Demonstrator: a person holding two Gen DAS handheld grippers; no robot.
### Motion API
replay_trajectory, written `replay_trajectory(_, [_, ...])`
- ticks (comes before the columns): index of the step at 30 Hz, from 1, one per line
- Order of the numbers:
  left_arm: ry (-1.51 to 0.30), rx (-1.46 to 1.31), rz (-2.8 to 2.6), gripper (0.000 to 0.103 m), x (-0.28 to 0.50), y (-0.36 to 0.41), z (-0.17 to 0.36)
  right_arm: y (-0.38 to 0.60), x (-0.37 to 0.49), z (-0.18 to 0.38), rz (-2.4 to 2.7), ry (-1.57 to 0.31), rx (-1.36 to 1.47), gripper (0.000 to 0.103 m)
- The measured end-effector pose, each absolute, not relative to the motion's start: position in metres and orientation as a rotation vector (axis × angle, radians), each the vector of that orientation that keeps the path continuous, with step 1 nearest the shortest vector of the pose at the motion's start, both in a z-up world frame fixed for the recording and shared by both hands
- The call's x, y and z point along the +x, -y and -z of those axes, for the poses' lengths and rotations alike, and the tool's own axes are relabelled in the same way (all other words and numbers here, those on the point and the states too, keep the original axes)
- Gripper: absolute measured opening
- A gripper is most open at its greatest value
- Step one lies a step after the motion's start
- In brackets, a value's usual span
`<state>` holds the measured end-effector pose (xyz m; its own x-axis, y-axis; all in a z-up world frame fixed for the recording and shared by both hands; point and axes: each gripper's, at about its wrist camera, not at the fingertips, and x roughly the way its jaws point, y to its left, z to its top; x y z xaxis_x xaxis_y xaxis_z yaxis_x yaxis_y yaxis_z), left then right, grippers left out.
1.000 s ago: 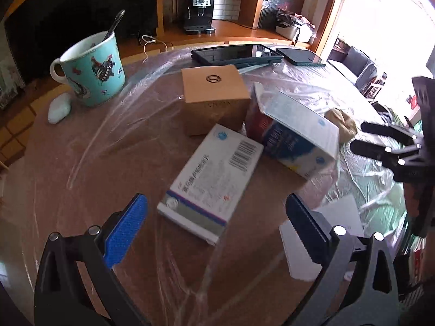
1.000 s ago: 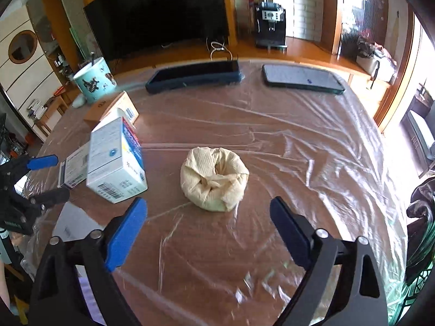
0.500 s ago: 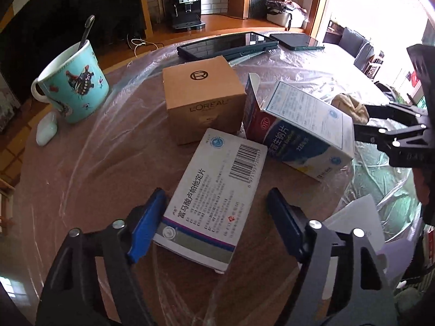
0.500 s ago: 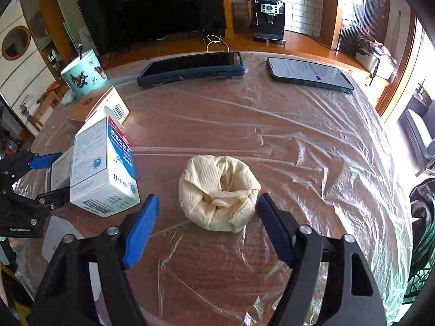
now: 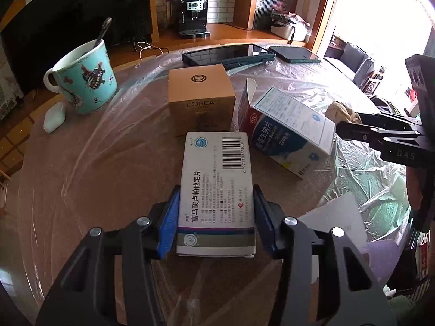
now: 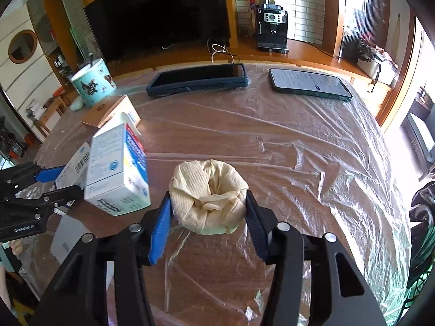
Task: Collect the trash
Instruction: 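Grasp the white medicine box with the left tool while the right tool grasps the cream cloth, then carry the medicine box and cream cloth off the table to above the bin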
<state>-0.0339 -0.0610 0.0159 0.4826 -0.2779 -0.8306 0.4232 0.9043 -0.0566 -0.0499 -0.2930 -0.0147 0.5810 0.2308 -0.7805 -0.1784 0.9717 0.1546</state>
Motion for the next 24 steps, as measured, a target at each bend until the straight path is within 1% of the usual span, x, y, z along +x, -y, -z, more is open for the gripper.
replay_trajectory(10, [-0.940, 0.051, 0.385, 0.052, -0.060, 0.044, -0.031, 0.298, -0.086, -0.003, -0.289, -0.870, 0.073, 0.051])
replay_trajectory(24, [-0.907, -0.018, 0.400, 0.052, -0.116, 0.049, -0.040, 0.291, -0.158, -0.024, -0.383, -0.801, 0.049, 0.051])
